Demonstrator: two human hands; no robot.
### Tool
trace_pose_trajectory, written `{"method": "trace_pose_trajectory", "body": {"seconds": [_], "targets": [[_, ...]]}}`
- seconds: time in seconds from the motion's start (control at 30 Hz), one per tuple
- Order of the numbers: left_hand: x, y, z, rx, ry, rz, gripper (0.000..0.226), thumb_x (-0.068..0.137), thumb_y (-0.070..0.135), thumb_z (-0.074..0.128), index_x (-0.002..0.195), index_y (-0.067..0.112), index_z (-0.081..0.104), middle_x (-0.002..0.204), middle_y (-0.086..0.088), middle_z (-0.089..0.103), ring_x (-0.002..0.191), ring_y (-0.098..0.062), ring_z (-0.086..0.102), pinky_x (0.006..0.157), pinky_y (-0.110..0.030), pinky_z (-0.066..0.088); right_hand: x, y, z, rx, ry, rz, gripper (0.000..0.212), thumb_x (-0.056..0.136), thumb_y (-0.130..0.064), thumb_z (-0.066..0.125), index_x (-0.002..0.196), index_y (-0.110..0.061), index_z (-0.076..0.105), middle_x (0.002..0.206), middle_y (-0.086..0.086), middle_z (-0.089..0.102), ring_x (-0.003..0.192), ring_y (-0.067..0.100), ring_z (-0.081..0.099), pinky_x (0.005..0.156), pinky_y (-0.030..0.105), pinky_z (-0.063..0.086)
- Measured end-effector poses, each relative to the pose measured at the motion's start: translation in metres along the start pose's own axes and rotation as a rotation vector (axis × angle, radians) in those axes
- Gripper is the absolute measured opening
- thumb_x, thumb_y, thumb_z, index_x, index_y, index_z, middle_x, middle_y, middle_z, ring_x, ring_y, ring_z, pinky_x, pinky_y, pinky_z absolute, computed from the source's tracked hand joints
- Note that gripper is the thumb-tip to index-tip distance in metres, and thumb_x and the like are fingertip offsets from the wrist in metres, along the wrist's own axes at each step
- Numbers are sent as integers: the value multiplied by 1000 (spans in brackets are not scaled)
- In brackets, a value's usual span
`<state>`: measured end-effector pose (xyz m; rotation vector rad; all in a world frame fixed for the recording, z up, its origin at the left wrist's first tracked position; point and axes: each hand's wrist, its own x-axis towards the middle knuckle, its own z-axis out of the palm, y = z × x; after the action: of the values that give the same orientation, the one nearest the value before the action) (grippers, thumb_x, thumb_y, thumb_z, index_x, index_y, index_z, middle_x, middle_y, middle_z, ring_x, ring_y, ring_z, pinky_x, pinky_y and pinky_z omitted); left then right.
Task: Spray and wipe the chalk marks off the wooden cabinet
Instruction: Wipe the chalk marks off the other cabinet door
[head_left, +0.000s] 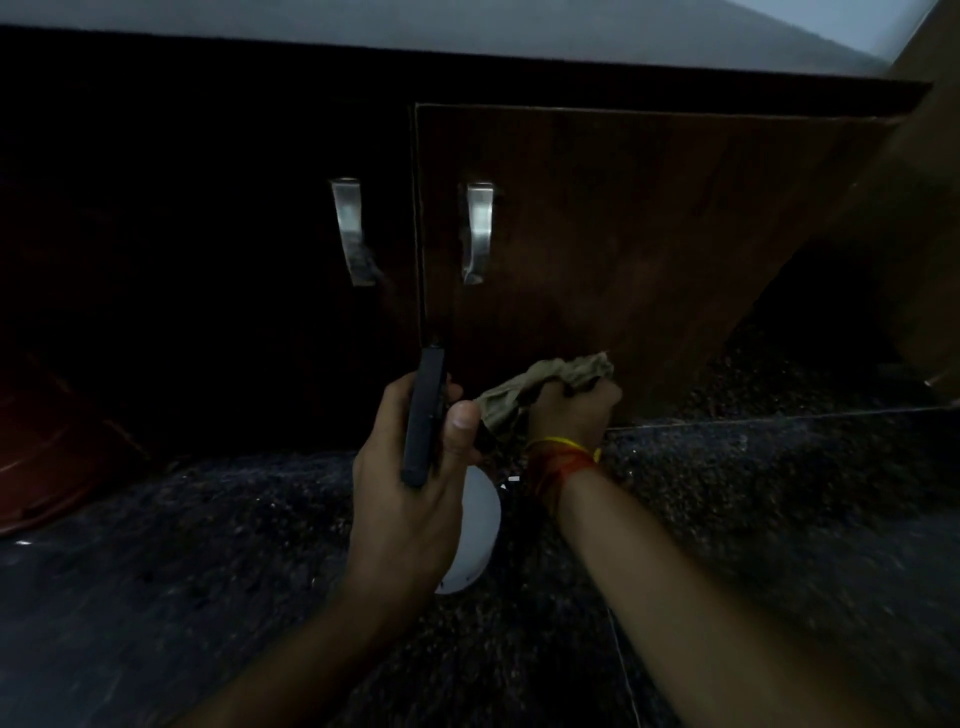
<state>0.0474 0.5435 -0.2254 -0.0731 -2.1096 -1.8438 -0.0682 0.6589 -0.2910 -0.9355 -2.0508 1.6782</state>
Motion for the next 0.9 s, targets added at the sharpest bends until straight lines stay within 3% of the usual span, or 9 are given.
{"method": "trace_pose_trajectory", "body": {"seconds": [0.07,0.2,0.37,0.5,0.57,0.73,0.9], "targets": [[-1,0,-6,-6,10,4,33,82,66,48,111,51,50,101,26,64,87,-9,66,72,-15,49,-13,-16,-6,58,103,-201,38,85,-2,58,120,7,45,121,27,49,109,34,50,85,26,35],[-5,0,-19,-12,37,15,49,82,70,48,118,37,53,93,23,64,88,-8,65,71,-13,48,-53,-69,-13,71,65,-636,40,83,-4,61,122,0,50,117,19,49,102,21,49,82,14,33],[-8,4,-32,11,59,33,47,78,80,42,113,50,50,89,15,64,84,-9,66,69,-22,51,-67,-102,-12,38,36,-953,30,88,-7,56,118,-2,56,117,18,48,97,10,48,81,1,33],[-10,7,-39,-5,47,9,31,82,71,46,110,58,48,100,23,64,85,-8,66,71,-24,53,-68,-94,-11,-124,29,-1048,30,86,-8,58,115,-4,56,117,18,48,96,26,55,73,31,50],[-10,6,-42,-17,46,5,30,83,64,47,111,52,49,98,22,64,84,-8,66,71,-26,53,-70,-92,-10,-140,30,-1028,29,84,-6,59,113,-4,54,116,18,49,93,28,57,70,38,52],[-7,10,-49,-15,64,1,42,82,71,47,113,43,51,93,17,64,83,-9,65,71,-26,53,-74,-114,-9,-158,67,-1086,34,81,-10,60,115,-7,56,115,17,48,96,32,57,74,39,50],[-4,13,-53,-30,80,0,33,83,63,46,111,45,51,99,21,65,81,-9,66,69,-22,52,-75,-109,3,-189,123,-1097,34,80,-6,61,113,-6,55,115,19,48,96,32,57,73,41,53]]}}
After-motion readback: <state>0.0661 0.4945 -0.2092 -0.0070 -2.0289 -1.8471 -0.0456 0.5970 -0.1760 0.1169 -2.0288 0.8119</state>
